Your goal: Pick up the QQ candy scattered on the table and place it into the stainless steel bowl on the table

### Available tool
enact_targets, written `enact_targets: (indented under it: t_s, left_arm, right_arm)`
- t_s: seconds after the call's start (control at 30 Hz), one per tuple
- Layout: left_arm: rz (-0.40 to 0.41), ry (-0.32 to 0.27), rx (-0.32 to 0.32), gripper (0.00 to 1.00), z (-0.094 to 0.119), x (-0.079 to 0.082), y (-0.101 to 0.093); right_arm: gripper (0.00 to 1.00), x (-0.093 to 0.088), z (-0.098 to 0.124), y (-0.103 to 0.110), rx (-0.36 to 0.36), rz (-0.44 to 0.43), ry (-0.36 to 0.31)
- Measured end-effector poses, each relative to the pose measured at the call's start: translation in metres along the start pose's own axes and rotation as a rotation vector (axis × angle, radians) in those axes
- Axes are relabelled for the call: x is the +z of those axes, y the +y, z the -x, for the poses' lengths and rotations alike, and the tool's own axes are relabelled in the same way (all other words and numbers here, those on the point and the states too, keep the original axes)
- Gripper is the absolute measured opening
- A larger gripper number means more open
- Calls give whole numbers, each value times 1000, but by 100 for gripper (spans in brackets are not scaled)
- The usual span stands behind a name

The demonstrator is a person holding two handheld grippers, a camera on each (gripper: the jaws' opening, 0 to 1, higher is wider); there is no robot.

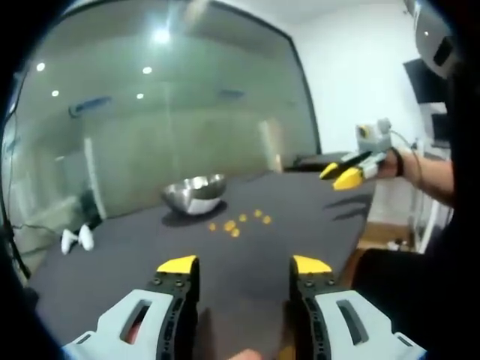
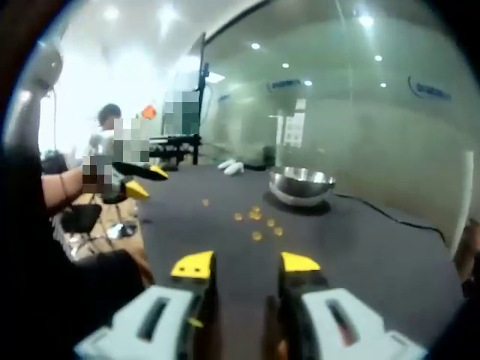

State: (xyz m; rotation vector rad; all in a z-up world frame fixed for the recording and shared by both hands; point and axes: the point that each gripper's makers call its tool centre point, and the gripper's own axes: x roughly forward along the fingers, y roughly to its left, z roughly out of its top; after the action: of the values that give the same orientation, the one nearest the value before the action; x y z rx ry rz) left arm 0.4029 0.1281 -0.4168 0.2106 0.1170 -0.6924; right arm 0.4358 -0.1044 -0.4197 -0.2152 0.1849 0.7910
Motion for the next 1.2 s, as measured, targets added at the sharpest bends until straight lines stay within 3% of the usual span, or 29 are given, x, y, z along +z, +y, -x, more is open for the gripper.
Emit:
enact_targets:
  t_s: [0.33, 0.47, 0.5, 0.63, 0.8, 0.87, 1.03, 1.1, 1.2]
  left_arm:
    - [6, 1, -9, 49, 0, -4, -2]
    - [0, 6, -22, 49, 2, -6, -4]
    - [-3, 7, -25, 49, 2, -7, -4]
    - [-9, 7, -28, 49, 2, -6, -5]
    - [-4, 0, -30, 49, 6, -3, -5]
    - [-7, 1, -25, 48, 8, -4, -4]
    - [18, -7, -27, 48, 16, -4, -7]
    - [70, -55, -37, 47, 20, 5, -9]
    - [41, -47, -8, 47, 24, 6, -4]
  right_arm:
    - [33, -5, -22, 3, 27, -14, 3]
    - [31, 0, -38, 7, 64, -75, -17]
    - [31, 1, -43, 7, 73, -112, -12]
    - [31, 6, -69, 8, 82, -51, -7]
    - [30, -5, -104, 3, 114, -50, 31]
    - [31, -8, -115, 2, 139, -120, 24]
    - [30, -9, -136, -5, 111, -96, 45]
    - [29, -13, -142, -6, 103, -94, 68]
    - [26, -17, -147, -6, 84, -64, 80]
